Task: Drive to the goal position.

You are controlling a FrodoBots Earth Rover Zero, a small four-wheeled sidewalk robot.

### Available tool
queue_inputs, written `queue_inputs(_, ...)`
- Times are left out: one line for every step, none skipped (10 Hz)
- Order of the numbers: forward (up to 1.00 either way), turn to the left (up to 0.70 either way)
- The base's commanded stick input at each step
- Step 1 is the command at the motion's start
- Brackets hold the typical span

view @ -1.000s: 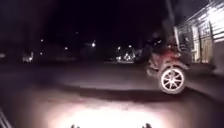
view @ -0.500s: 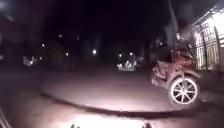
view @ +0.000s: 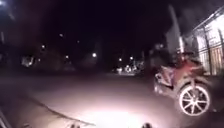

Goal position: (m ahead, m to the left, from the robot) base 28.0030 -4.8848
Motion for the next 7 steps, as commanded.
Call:
queue_inputs(0.7,0.0)
queue_inputs(0.7,0.0)
queue_inputs(0.7,0.0)
queue_inputs(0.7,0.0)
queue_inputs(0.7,0.0)
queue_inputs(0.7,0.0)
queue_inputs(0.7,0.0)
